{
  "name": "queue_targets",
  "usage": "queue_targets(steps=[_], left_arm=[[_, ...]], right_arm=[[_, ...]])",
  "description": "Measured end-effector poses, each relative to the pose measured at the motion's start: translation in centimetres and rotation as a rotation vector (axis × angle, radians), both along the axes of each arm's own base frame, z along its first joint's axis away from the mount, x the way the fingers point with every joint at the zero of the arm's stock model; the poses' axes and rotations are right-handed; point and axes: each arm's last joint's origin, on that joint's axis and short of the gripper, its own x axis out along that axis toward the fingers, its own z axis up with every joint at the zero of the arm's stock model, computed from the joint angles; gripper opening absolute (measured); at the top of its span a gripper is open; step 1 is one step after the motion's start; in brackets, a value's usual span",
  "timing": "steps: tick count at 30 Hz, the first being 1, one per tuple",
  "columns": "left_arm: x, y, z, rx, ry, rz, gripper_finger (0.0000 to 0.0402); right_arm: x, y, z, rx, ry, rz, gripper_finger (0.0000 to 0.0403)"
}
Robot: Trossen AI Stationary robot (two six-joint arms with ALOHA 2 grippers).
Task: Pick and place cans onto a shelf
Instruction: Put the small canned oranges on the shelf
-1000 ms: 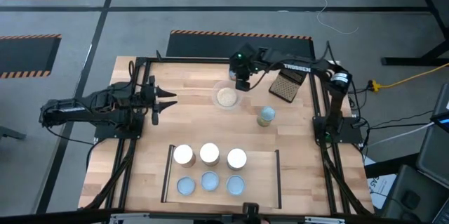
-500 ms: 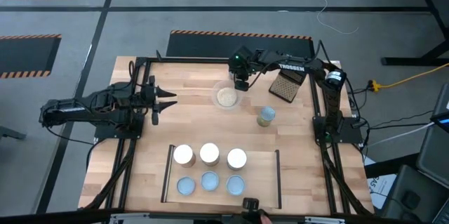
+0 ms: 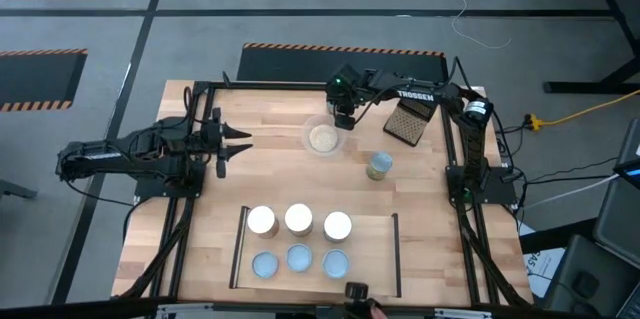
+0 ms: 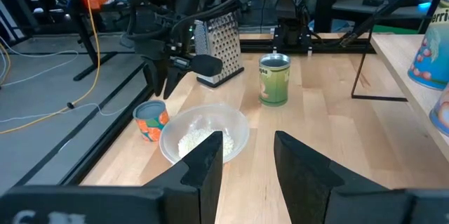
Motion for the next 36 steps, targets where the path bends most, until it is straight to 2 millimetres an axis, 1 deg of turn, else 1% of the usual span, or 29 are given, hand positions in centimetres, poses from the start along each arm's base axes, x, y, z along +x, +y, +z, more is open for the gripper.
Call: queue_targets(steps=[5,10,16,36], left_arm=[[0.00,0.00,0.00,0.000,0.000,0.000,0.0121],[0.00,0.00,0.00,0.000,0.000,0.000,0.0121],[0.00,0.00,0.00,0.000,0.000,0.000,0.0121],[0.00,0.00,0.01,0.000,-0.001,0.000,0.0121]], right_arm=[[0.02,0.05,0.00,0.005,-0.003,-0.007,0.0078],[0.25,0.47,0.00,0.032,-0.022,-0.058,0.0078],[0.24,0.45,0.02,0.037,-0.031,-0.114,0.0078],[0.46,0.58,0.12,0.027,-0.047,-0.129,0.0078]])
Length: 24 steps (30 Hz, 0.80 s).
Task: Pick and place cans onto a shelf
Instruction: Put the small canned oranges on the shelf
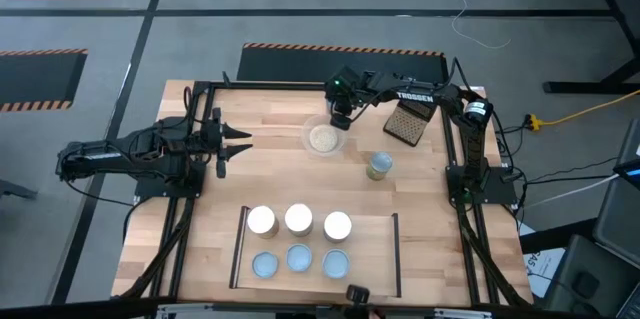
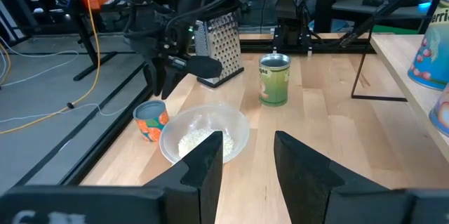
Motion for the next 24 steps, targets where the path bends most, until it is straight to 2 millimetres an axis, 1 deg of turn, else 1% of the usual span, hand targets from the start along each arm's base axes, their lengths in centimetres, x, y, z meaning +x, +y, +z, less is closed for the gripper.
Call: queue_targets(steps=[6,12,18,24], left_arm=[[0.0,0.0,0.0,0.000,0.000,0.000,0.0121],[0.0,0.0,0.0,0.000,0.000,0.000,0.0121],[0.0,0.0,0.0,0.000,0.000,0.000,0.0121],[0.0,0.0,0.0,0.000,0.000,0.000,0.0121]], right_arm=[[0.5,0.8,0.0,0.027,-0.025,-0.034,0.0078],[0.4,0.7,0.0,0.052,-0.046,-0.098,0.0078],[0.6,1.0,0.0,0.040,-0.044,-0.124,0.0078],[0.9,1.1,-0.6,-0.026,-0.003,-0.105,0.0078]])
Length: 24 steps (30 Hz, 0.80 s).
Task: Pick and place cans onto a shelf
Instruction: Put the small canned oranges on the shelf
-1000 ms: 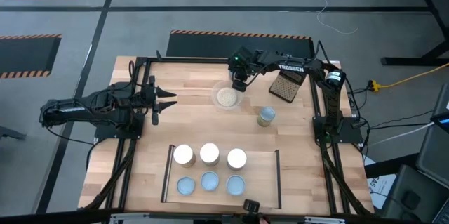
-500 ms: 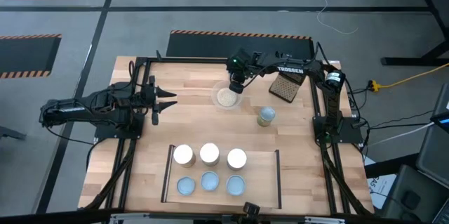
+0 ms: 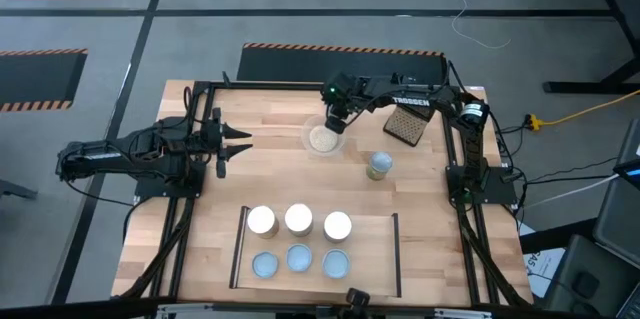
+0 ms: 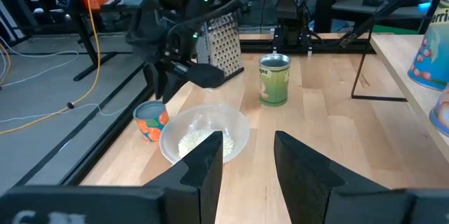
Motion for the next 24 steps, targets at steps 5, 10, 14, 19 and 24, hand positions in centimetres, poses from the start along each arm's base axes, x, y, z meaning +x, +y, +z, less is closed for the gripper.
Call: queue_targets(steps=[5,10,14,19,24], left_arm=[[0.0,0.0,0.0,0.000,0.001,0.000,0.0121],[0.0,0.0,0.0,0.000,0.000,0.000,0.0121],[0.0,0.0,0.0,0.000,0.000,0.000,0.0121],[0.0,0.0,0.0,0.000,0.000,0.000,0.0121],[0.0,0.0,0.0,0.000,0.001,-0.001,0.0121]], right_arm=[[0.2,-0.1,0.0,-0.020,-0.015,0.001,0.0078],[0.4,0.2,0.0,0.016,-0.030,0.028,0.0078],[0.7,0.9,0.0,0.041,-0.044,0.031,0.0078],[0.9,1.9,0.5,0.056,-0.015,0.051,0.0078],[1.2,2.5,2.4,0.095,-0.021,-0.001,0.0078]])
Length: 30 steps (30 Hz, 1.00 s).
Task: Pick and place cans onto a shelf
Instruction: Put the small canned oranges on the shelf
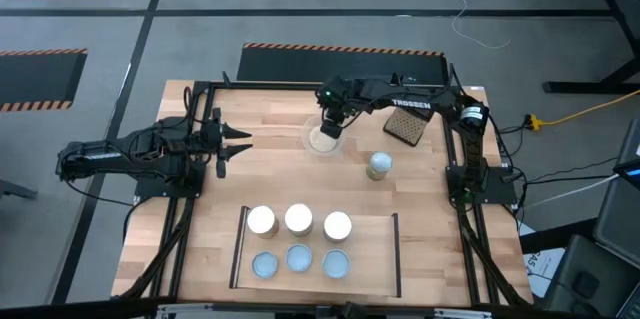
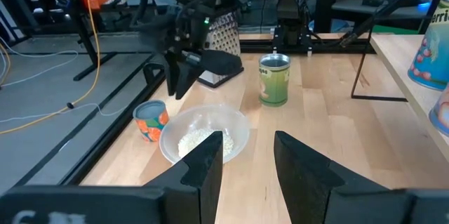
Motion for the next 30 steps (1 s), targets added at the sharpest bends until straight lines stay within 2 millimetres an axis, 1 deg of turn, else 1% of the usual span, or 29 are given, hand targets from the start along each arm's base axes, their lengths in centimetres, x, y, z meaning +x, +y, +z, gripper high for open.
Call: queue_targets(steps=[4,7,11,17,22,26,30], left_arm=[[0.0,0.0,0.0,0.000,0.001,0.000,0.0121],[0.0,0.0,0.0,0.000,0.003,0.000,0.0121],[0.0,0.0,0.0,0.000,0.004,0.000,0.0121],[0.0,0.0,0.0,0.000,0.005,0.001,0.0121],[0.0,0.0,0.0,0.000,0.004,0.000,0.0121],[0.0,0.0,0.0,0.000,0.004,0.000,0.0121],[0.0,0.0,0.0,0.000,0.004,0.000,0.0121]], right_arm=[[-0.1,0.0,0.1,0.029,-0.008,-0.057,0.0078],[-0.2,0.0,-0.8,0.043,-0.018,-0.090,0.0078],[-0.2,0.1,-2.2,0.032,-0.045,-0.091,0.0078],[-0.5,-0.3,-3.7,-0.109,-0.052,-0.155,0.0078],[-0.7,-0.9,-4.2,-0.114,-0.069,-0.145,0.0078],[-0.8,-1.4,-4.2,-0.123,-0.076,-0.141,0.0078],[-0.8,-1.4,-4.2,-0.109,-0.078,-0.121,0.0078]])
